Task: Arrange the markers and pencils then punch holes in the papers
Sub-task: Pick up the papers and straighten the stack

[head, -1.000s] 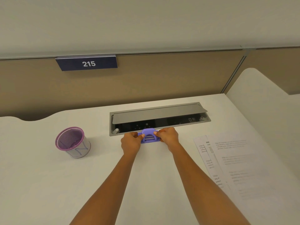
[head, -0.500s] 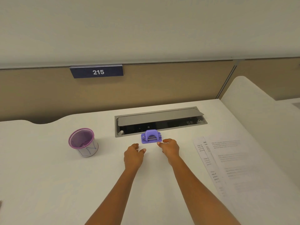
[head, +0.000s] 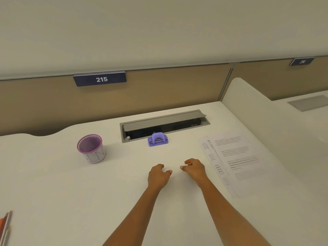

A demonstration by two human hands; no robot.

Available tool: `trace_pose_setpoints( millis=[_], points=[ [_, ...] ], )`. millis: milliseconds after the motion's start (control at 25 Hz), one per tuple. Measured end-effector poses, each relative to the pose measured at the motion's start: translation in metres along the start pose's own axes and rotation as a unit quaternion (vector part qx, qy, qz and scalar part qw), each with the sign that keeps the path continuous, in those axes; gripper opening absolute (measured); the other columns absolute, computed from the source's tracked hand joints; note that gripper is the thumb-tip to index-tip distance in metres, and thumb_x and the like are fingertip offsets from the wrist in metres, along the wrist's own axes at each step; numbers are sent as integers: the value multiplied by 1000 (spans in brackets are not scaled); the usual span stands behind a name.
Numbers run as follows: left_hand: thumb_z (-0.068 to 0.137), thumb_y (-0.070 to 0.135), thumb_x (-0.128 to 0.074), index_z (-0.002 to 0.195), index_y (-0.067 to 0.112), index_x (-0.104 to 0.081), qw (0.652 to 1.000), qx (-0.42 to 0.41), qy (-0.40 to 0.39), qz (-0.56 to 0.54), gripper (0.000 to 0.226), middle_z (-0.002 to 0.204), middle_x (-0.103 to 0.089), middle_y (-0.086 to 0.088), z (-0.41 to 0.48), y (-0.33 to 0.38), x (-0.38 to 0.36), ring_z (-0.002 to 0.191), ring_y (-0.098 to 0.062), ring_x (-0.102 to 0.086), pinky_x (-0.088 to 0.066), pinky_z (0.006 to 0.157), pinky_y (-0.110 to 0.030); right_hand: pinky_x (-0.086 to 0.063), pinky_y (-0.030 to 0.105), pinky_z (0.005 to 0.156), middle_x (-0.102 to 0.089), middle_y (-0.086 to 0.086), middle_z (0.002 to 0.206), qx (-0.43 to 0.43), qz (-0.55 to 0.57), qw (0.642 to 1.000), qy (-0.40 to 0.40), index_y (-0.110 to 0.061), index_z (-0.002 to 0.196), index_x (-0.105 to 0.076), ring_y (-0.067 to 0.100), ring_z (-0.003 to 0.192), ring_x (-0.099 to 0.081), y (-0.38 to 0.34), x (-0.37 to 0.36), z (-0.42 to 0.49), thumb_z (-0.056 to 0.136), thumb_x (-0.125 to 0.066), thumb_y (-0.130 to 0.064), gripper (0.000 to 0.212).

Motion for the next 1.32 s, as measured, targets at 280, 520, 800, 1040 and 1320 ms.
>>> trace_pose_setpoints(
  millis=[280, 520, 800, 1040, 1320],
  points=[
    [88, 36, -61, 139, 9, -43, 997, 34, -54, -53, 60, 142, -48, -6, -18, 44, -70, 130, -24, -46, -38, 109, -36, -36, 38, 97, -60, 9, 129, -42, -44, 995, 83, -16, 123, -60, 31, 126, -44, 71, 124, 42, 82, -72, -36, 48],
    [87, 32, -62, 139, 6, -41, 985, 82, -46, -145, 62, 145, -44, -8, -8, 93, -127, 131, -26, -44, -39, 108, -36, -32, 49, 108, -41, 17, 143, -122, -80, 980, 138, -16, 139, -45, 36, 136, -30, 145, 241, 89, 80, -72, -45, 71],
    [84, 10, -55, 90, 12, -55, 979, 117, -4, -167, 6, 91, -53, -6, 12, 111, -164, 85, -25, -51, -42, 73, -32, -34, 50, 106, -39, 17, 140, -129, -145, 976, 101, -6, 137, -41, 36, 135, -32, 172, 251, 115, 69, -77, -56, 91],
    [84, 16, -63, 114, -1, -55, 980, 123, -33, -155, 35, 113, -60, -14, 11, 127, -188, 105, -30, -57, -43, 75, -31, -34, 47, 105, -39, 14, 139, -80, -150, 985, 42, -10, 135, -43, 33, 134, -31, 150, 225, 118, 71, -79, -46, 82],
    [77, 20, -62, 113, 2, -58, 977, 122, -33, -172, 40, 110, -66, -12, 10, 124, -194, 100, -30, -64, -54, 82, -34, -47, 44, 98, -59, 14, 120, -105, -82, 990, 34, -2, 123, -50, 36, 118, -53, 153, 216, 131, 63, -85, -41, 80]
  ],
)
Point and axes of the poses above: each hand's wrist, its own z-axis towards the middle knuckle, its own x-axis out of the back of the hand, y = z × x, the point moved 6 cm from there along z, towards the middle knuckle
